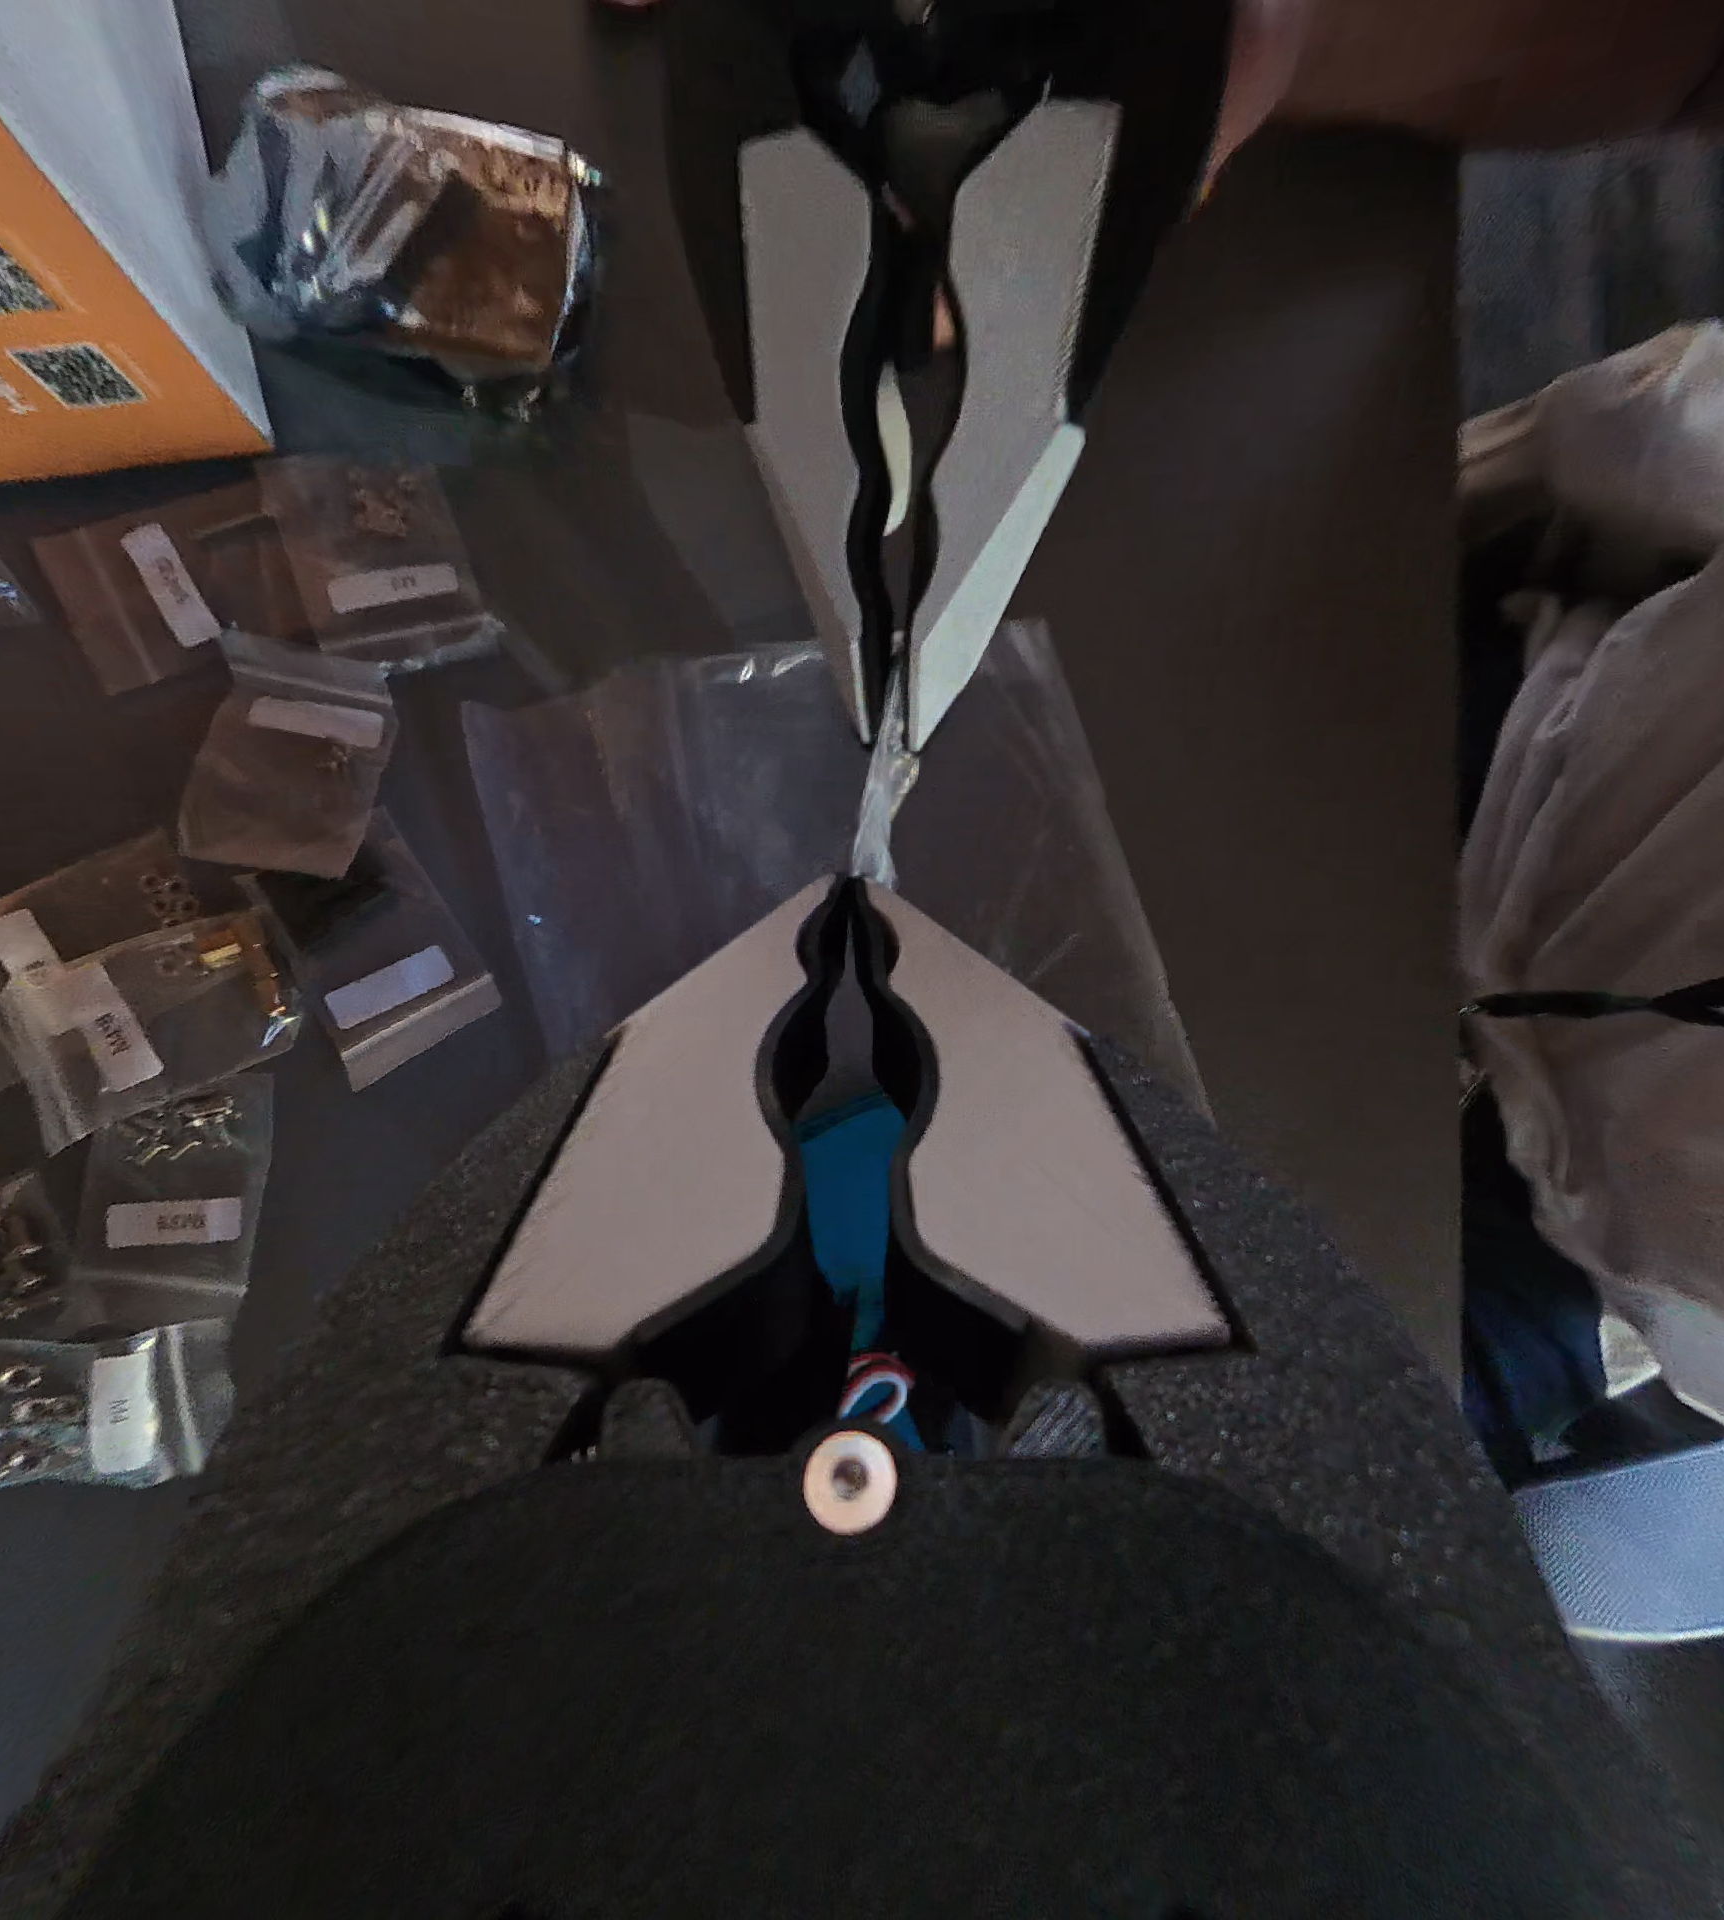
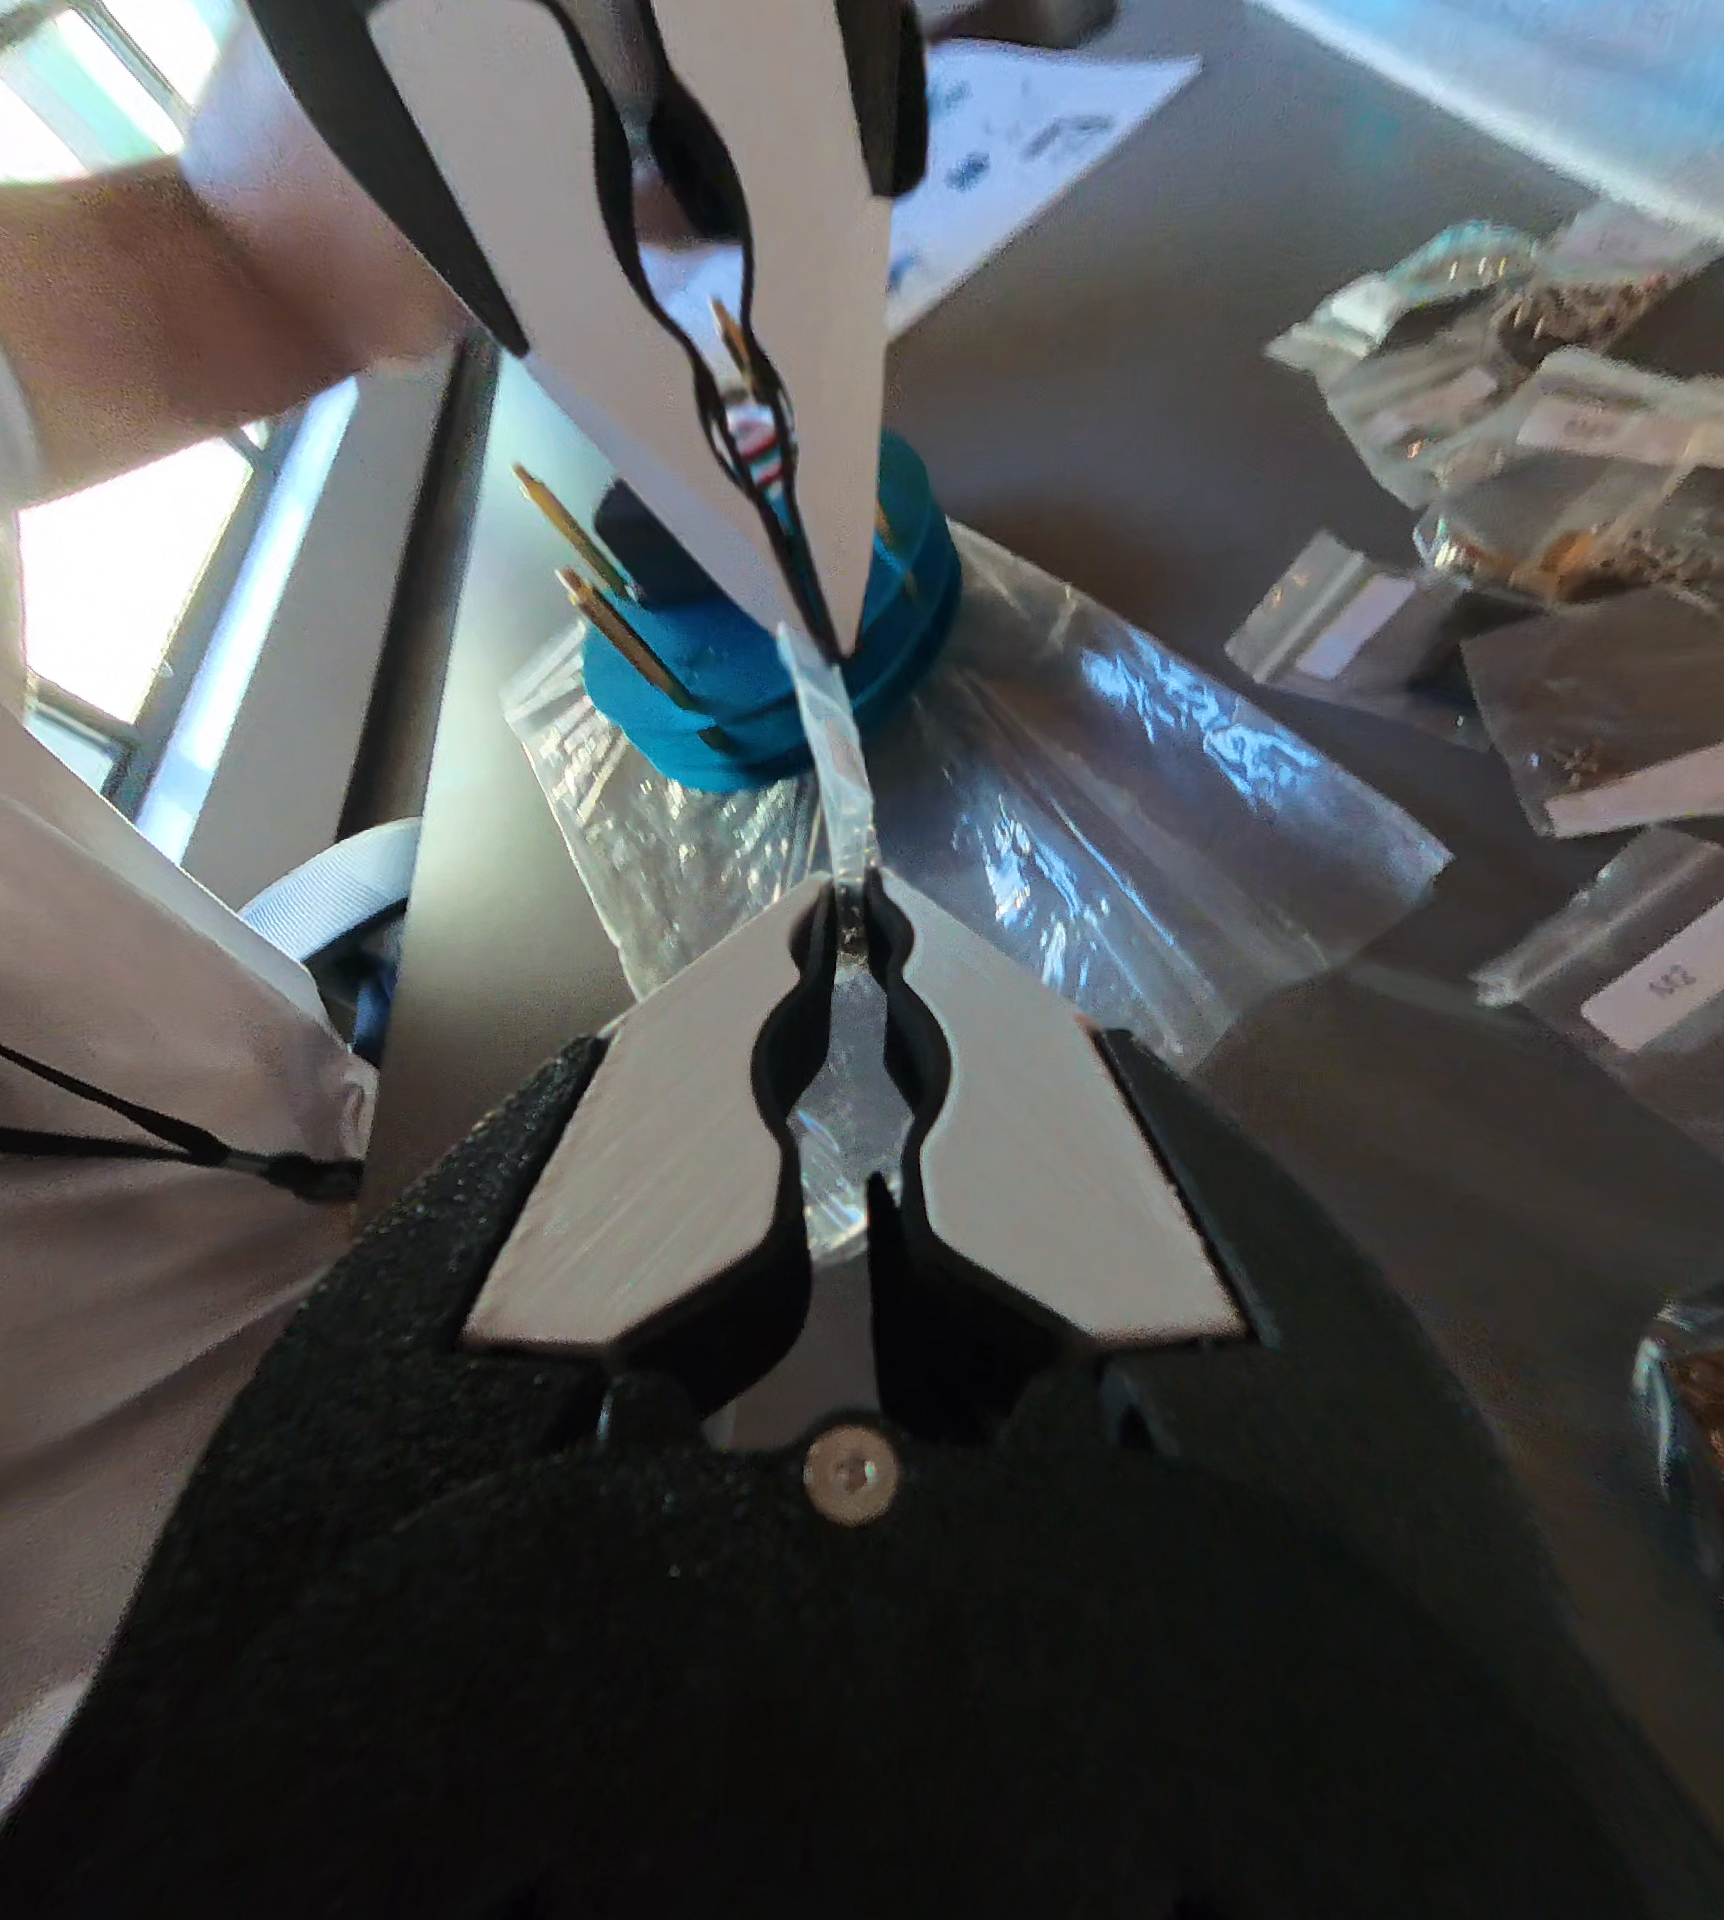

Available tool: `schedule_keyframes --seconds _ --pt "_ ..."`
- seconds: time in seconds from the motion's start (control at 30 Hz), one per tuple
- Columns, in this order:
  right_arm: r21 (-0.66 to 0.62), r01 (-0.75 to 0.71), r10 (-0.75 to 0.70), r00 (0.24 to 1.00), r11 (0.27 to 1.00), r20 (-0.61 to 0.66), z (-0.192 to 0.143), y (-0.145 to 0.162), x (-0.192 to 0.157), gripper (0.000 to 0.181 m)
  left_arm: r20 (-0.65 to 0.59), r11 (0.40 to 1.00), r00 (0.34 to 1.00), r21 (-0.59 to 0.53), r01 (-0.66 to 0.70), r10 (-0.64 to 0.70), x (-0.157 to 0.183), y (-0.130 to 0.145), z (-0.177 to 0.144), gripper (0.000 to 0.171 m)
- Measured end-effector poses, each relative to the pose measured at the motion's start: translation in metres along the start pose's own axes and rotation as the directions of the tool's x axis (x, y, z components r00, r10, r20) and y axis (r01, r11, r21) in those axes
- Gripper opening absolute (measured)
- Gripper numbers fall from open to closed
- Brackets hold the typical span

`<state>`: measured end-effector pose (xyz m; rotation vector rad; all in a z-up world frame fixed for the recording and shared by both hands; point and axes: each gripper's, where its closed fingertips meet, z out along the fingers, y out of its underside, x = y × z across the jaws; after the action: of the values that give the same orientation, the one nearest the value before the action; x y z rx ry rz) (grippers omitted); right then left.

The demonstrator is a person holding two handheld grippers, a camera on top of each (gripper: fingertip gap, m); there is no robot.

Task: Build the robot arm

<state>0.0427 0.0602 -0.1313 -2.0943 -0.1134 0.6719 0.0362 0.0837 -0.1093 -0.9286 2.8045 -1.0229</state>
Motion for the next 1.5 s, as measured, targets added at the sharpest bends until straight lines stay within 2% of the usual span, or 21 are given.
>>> schedule_keyframes --seconds 0.13,0.3,0.43,0.57,0.6,0.7,0.77,0.93,1.17,1.27,1.5 --pt "-0.086 -0.011 0.007 0.999 0.996 -0.048 0.002 0.015 0.01 0.003 0.014 0.992 0.999 -0.122 -0.038 0.04 -0.008 0.012 0.01 0.008" --pt "-0.169 -0.032 0.016 0.995 0.985 -0.098 0.006 0.031 0.021 0.003 -0.026 0.99 0.998 -0.127 -0.057 0.054 -0.014 0.009 0.012 0.013" --pt "-0.163 -0.039 0.024 0.995 0.986 -0.097 0.006 0.03 0.022 0.003 -0.06 0.986 0.996 -0.151 -0.077 0.069 -0.012 0.007 0.024 0.022" --pt "-0.161 -0.027 0.012 0.995 0.987 -0.094 0.007 0.03 0.021 0.003 -0.051 0.963 0.99 -0.23 -0.141 0.133 -0.013 0.007 0.039 0.024" --pt "-0.162 -0.021 0.007 0.996 0.987 -0.09 0.007 0.03 0.02 0.004 -0.058 0.957 0.988 -0.248 -0.151 0.141 -0.013 0.007 0.043 0.023" --pt "-0.158 -0.008 -0.007 0.995 0.987 -0.097 0.008 0.029 0.021 0.004 -0.072 0.935 0.984 -0.307 -0.177 0.163 -0.013 0.009 0.055 0.0" --pt "-0.154 -0.009 -0.008 0.994 0.988 -0.108 0.007 0.029 0.023 0.004 -0.065 0.925 0.983 -0.332 -0.184 0.172 -0.015 0.01 0.059 0.0" --pt "-0.142 -0.004 -0.012 0.994 0.99 -0.109 0.007 0.027 0.023 0.016 -0.084 0.942 0.987 -0.297 -0.156 0.137 -0.014 0.001 0.053 0.0" --pt "-0.11 -0.02 0.009 0.995 0.994 -0.098 0.005 0.021 0.021 0.009 -0.152 0.978 0.988 -0.207 -0.017 -0.015 -0.012 -0.005 0.045 0.0" --pt "-0.058 -0.086 0.085 0.996 0.995 -0.031 -0.001 0.013 0.015 0.008 -0.177 0.985 0.984 -0.172 -0.01 -0.021 -0.01 -0.007 0.04 0.0" --pt "-0.071 -0.101 0.1 0.995 0.992 -0.019 0.0 0.016 0.015 0.006 -0.194 0.985 0.981 -0.171 -0.013 -0.021 -0.007 -0.005 0.041 0.0"
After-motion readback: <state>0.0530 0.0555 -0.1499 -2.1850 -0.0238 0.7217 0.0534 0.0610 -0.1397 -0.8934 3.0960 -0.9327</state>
